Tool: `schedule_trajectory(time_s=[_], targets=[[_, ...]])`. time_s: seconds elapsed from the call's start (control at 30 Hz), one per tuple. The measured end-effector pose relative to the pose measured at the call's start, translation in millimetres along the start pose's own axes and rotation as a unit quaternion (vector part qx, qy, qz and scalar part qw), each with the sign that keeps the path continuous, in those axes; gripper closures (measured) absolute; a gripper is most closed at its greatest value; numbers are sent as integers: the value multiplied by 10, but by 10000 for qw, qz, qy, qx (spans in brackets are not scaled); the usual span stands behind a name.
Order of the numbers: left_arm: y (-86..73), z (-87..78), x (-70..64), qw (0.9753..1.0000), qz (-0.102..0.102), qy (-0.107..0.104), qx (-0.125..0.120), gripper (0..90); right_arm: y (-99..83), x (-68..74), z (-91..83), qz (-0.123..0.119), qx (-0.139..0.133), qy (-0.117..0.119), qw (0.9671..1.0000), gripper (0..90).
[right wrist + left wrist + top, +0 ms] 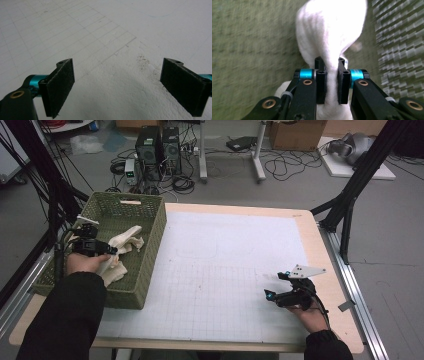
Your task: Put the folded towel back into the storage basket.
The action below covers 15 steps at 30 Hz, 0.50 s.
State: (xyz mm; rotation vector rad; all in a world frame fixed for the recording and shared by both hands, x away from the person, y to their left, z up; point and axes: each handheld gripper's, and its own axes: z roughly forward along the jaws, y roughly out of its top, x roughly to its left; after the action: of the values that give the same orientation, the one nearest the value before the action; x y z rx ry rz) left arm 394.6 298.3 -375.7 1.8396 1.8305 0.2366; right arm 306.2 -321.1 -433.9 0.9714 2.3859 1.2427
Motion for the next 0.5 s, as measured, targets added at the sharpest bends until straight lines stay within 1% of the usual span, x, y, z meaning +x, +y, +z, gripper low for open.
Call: schedule_trajectory(time_s=[0.03,0.07,0.1,0.13,0.2,0.23,0.27,0.33,0.4,0.5], targets=[[0,5,-4,10000,31,51,66,817,2,2,4,-2,-10,4,10000,114],[0,15,-16,9996,129,146,187,817,2,3,4,-6,-3,1,10000,115],[-2,26,-18,9994,148,154,274,817,3,4,9,-6,0,1,10000,115],[-5,43,-17,9988,181,168,417,817,4,1,12,-20,-6,-7,10000,114],[-12,79,-29,9970,288,351,630,817,5,6,15,-9,0,5,10000,115],[-17,101,-34,9961,318,401,719,816,5,4,19,-38,-12,3,10000,114],[-21,127,-41,9947,358,454,851,816,5,5,21,-42,-8,1,10000,114],[-29,162,-53,9928,424,622,934,814,6,9,26,-26,10,19,10000,114],[-35,191,-48,9910,450,677,1067,812,8,14,28,-43,8,35,10000,114],[-40,198,-51,9909,486,674,1061,805,8,11,24,-29,-1,29,10000,114]])
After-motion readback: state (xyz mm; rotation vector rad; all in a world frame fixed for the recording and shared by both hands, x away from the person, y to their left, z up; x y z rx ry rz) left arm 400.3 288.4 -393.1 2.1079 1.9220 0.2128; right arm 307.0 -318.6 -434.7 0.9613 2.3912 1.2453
